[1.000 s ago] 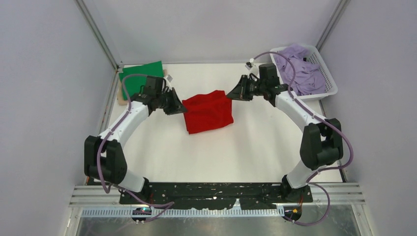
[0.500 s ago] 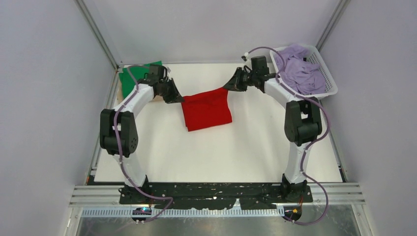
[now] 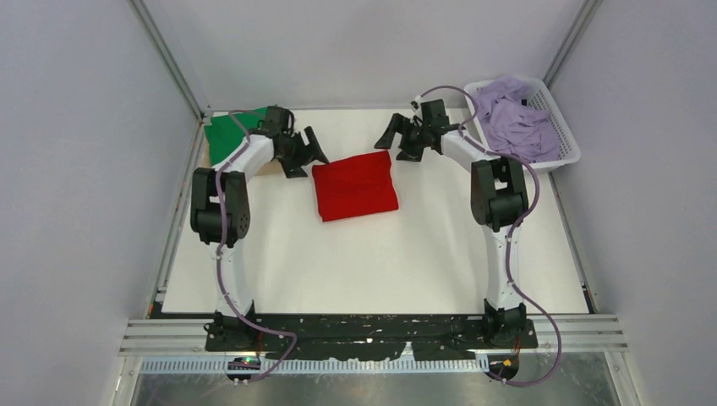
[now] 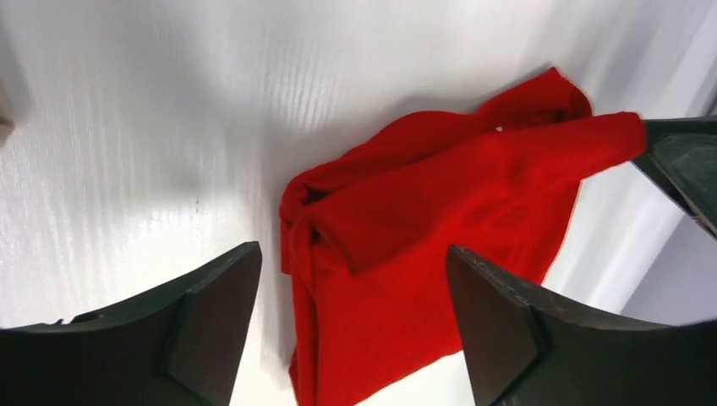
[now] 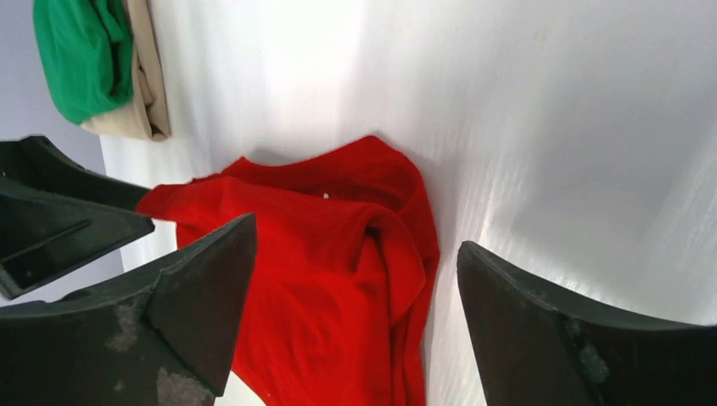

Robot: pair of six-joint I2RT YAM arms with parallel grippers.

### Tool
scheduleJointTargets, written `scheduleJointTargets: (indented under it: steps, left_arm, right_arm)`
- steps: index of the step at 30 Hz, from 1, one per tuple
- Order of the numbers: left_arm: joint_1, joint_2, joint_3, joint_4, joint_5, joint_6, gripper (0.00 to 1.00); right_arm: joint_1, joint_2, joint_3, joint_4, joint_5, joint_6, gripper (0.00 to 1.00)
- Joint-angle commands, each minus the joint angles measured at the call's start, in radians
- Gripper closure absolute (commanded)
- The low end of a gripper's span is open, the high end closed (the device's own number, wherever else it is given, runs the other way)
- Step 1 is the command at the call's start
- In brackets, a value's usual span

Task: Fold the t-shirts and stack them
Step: Fold the long partially folded tshirt into a neat square

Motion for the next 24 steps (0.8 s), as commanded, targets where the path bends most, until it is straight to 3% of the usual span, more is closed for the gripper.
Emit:
scheduleJointTargets:
  steps: [1, 5, 11, 16, 22, 24]
  left_arm:
    - [0.01, -0.058, 0.064, 0.015, 0.005, -0.008, 0.11]
    - [-0.003, -0.15, -0.017, 0.057, 0.047, -0.007, 0.01]
    - [-0.048, -0.195, -0.089, 0.095, 0.062, -0.017, 0.0]
    - [-0.048, -0.11, -0.043, 0.134, 0.098, -0.038, 0.0]
    - [-0.038, 0.103, 0.176, -0.019, 0.03, -0.06, 0.01]
    - [-0.036, 0.138, 0.201, -0.032, 0.027, -0.067, 0.0]
  right_arm:
    - [-0.006, -0.036, 0.079, 0.014, 0.016, -0.01, 0.03]
    - [0.002, -0.182, -0.061, 0.08, 0.011, -0.013, 0.05]
    - [0.049, -0.293, -0.282, 0.25, -0.095, 0.033, 0.05]
    - [0.068, -0.229, -0.279, 0.453, -0.167, 0.178, 0.05]
    - [0.062, -0.036, -0.16, 0.651, -0.209, 0.41, 0.04]
    - [0.057, 0.017, -0.127, 0.629, -0.177, 0.437, 0.05]
